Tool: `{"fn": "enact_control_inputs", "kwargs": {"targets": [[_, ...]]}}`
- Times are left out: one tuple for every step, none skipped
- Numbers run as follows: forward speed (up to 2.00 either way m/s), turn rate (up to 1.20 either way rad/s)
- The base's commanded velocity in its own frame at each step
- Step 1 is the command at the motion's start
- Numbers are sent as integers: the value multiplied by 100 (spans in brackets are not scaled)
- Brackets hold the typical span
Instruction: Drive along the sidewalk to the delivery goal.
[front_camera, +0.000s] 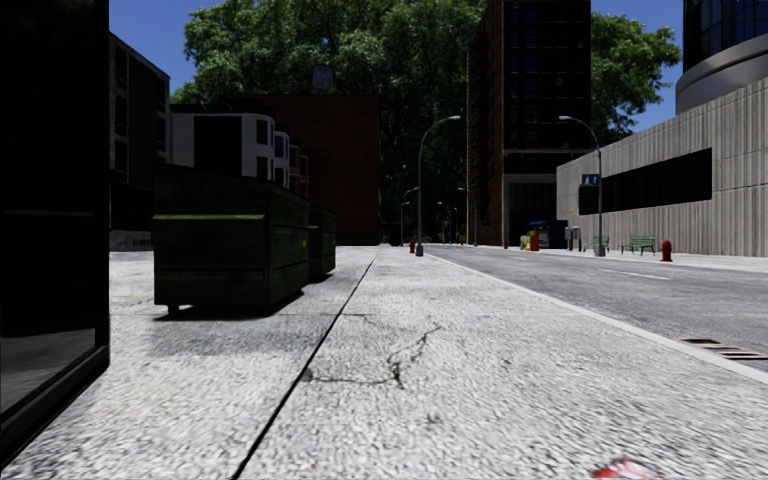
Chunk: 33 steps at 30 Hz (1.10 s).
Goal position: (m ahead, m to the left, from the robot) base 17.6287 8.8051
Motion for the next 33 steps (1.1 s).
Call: {"fn": "enact_control_inputs", "kwargs": {"targets": [[200,0],[200,0],[200,0],[200,0],[200,0],[200,0],[200,0],[200,0],[200,0],[200,0],[200,0],[200,0],[200,0],[200,0],[200,0],[200,0],[200,0],[200,0],[200,0],[200,0],[200,0],[200,0],[200,0],[200,0],[200,0],[200,0],[200,0],[200,0],[200,0],[200,0],[200,0],[200,0],[200,0]]}}
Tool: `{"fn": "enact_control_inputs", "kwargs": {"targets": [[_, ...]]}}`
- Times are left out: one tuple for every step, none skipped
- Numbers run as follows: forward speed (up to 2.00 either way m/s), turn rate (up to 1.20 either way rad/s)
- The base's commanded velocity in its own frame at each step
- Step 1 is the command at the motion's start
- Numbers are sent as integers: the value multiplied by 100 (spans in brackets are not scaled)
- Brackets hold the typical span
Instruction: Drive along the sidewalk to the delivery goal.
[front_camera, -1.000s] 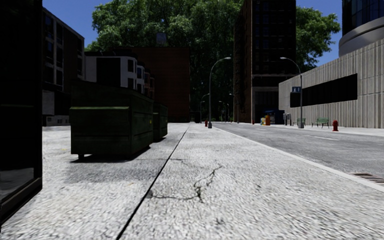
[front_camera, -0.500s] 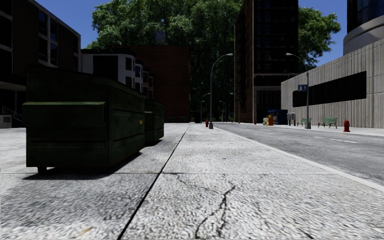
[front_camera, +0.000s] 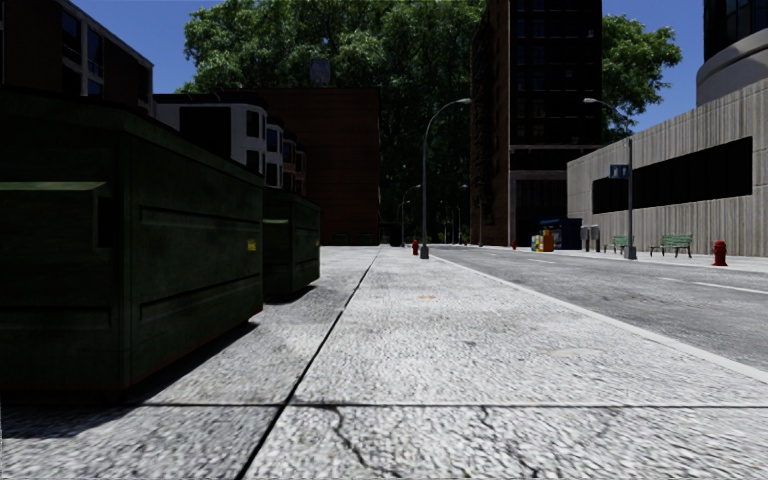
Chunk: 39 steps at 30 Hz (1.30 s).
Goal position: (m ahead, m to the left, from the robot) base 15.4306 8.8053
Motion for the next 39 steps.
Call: {"fn": "enact_control_inputs", "kwargs": {"targets": [[200,0],[200,0],[200,0],[200,0],[200,0],[200,0],[200,0],[200,0],[200,0],[200,0],[200,0],[200,0],[200,0],[200,0],[200,0],[200,0],[200,0],[200,0],[200,0],[200,0],[200,0],[200,0],[200,0],[200,0],[200,0],[200,0],[200,0],[200,0],[200,0],[200,0],[200,0],[200,0],[200,0],[200,0],[200,0],[200,0],[200,0],[200,0],[200,0]]}}
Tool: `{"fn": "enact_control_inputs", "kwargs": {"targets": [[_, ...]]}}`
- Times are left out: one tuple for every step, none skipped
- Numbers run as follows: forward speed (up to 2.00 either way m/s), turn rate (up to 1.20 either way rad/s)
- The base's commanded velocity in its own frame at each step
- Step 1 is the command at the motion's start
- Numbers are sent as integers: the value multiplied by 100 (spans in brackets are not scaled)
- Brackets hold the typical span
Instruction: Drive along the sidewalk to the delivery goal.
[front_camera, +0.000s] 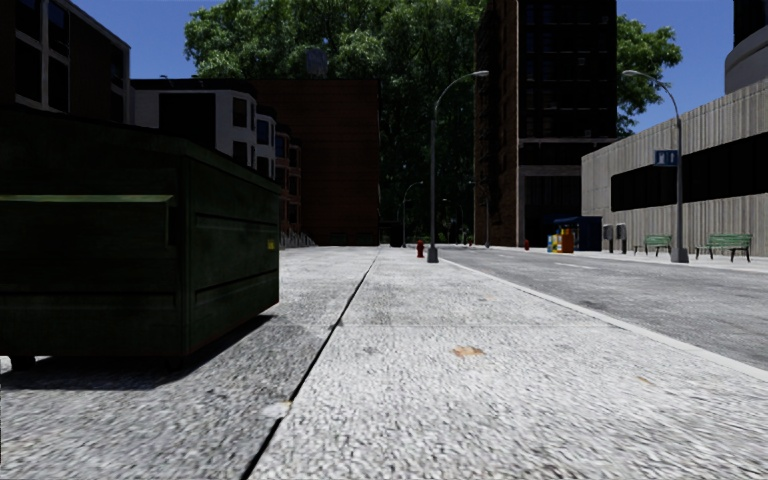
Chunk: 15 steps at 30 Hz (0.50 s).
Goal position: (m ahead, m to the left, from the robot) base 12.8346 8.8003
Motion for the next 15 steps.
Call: {"fn": "enact_control_inputs", "kwargs": {"targets": [[200,0],[200,0],[200,0],[200,0],[200,0],[200,0],[200,0],[200,0],[200,0],[200,0],[200,0],[200,0],[200,0],[200,0],[200,0]]}}
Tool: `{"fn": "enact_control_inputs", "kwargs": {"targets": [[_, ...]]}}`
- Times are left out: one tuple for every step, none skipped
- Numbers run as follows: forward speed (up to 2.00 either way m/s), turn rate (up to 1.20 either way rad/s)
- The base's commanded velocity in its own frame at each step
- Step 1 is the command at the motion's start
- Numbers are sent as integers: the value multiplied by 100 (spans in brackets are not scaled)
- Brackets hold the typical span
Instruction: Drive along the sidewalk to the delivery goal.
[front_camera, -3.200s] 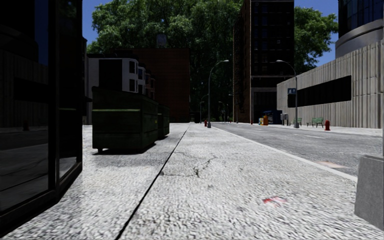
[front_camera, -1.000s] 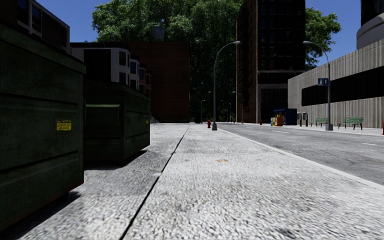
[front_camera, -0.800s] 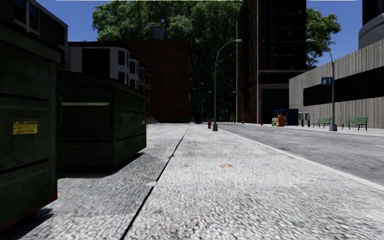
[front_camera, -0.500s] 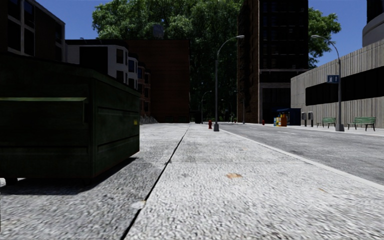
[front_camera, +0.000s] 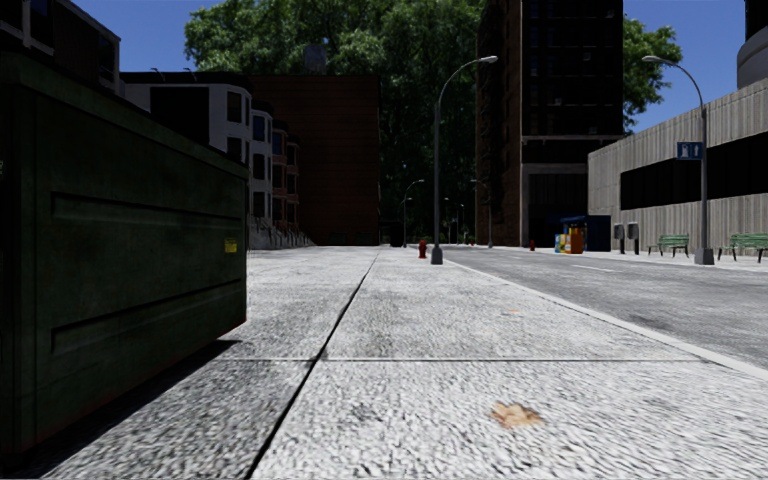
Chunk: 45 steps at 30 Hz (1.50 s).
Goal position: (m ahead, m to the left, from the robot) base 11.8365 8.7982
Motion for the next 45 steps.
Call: {"fn": "enact_control_inputs", "kwargs": {"targets": [[200,0],[200,0],[200,0],[200,0],[200,0],[200,0],[200,0],[200,0],[200,0],[200,0],[200,0],[200,0],[200,0],[200,0],[200,0],[200,0],[200,0],[200,0],[200,0],[200,0],[200,0],[200,0],[200,0],[200,0],[200,0],[200,0],[200,0],[200,0],[200,0],[200,0],[200,0],[200,0],[200,0],[200,0],[200,0],[200,0],[200,0],[200,0],[200,0],[200,0],[200,0],[200,0],[200,0],[200,0],[200,0]]}}
